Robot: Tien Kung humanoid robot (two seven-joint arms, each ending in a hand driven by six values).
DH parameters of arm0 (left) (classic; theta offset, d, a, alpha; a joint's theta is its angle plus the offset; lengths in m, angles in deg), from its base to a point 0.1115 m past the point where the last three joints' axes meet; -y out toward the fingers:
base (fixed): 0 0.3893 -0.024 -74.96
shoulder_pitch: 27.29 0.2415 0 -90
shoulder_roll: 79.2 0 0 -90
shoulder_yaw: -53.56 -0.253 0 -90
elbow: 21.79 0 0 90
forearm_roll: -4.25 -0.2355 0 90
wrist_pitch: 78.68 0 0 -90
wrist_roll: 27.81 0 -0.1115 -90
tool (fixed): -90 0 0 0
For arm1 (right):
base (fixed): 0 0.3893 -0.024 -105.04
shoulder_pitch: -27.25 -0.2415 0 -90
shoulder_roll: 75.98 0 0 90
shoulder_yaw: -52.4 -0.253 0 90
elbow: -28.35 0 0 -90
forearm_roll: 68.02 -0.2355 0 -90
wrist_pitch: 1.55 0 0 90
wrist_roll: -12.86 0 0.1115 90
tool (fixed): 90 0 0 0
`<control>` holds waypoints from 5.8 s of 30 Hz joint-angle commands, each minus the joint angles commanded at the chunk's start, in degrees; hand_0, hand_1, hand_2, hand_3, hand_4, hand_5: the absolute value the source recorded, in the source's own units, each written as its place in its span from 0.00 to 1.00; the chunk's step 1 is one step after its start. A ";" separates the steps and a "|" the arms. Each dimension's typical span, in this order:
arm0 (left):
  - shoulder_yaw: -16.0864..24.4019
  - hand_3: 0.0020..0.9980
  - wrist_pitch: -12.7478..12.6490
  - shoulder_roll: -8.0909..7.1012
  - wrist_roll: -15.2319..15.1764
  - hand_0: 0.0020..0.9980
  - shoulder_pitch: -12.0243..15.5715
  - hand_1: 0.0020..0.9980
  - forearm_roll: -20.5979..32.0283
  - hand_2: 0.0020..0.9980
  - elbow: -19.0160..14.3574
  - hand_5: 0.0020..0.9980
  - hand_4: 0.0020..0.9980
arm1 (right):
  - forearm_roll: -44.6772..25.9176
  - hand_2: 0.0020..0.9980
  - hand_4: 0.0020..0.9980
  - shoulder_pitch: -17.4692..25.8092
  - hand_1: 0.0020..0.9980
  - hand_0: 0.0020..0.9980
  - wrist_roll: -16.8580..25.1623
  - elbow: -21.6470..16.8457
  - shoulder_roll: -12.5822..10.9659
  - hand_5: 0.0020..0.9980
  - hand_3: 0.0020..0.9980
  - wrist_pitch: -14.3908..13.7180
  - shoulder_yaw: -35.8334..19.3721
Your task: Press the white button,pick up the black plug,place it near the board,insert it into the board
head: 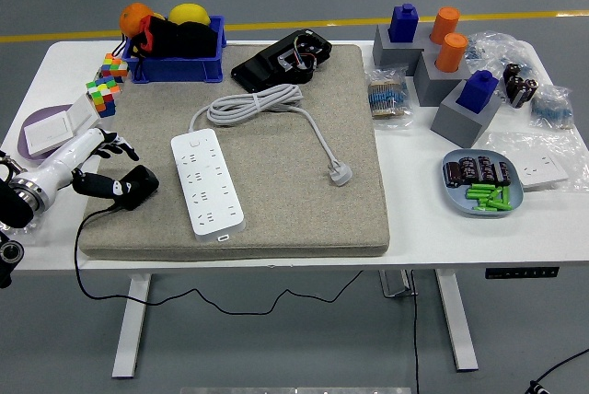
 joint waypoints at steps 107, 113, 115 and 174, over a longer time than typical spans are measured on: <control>-4.79 0.52 -3.45 0.45 -2.24 0.46 -4.41 0.44 2.75 0.44 2.36 0.00 0.76 | -0.49 0.69 0.74 0.28 0.70 0.72 0.17 -0.05 0.41 0.43 0.63 -0.27 0.71; -10.56 0.52 -3.29 -1.96 -1.80 0.46 -8.57 0.44 3.31 0.44 1.59 0.00 0.76 | -0.65 0.69 0.74 0.21 0.70 0.72 0.20 -0.10 0.31 0.43 0.62 -0.27 0.74; -12.58 0.52 -3.28 -2.60 -1.80 0.46 -9.79 0.44 3.58 0.44 1.49 0.00 0.76 | -0.60 0.69 0.74 0.23 0.70 0.72 0.19 -0.07 0.28 0.43 0.62 -0.27 0.72; -36.61 0.50 -3.63 -2.13 -2.89 0.46 -25.66 0.42 4.50 0.42 8.93 0.00 0.74 | -1.06 0.69 0.74 0.11 0.70 0.72 0.17 0.15 -0.06 0.43 0.62 -0.34 1.49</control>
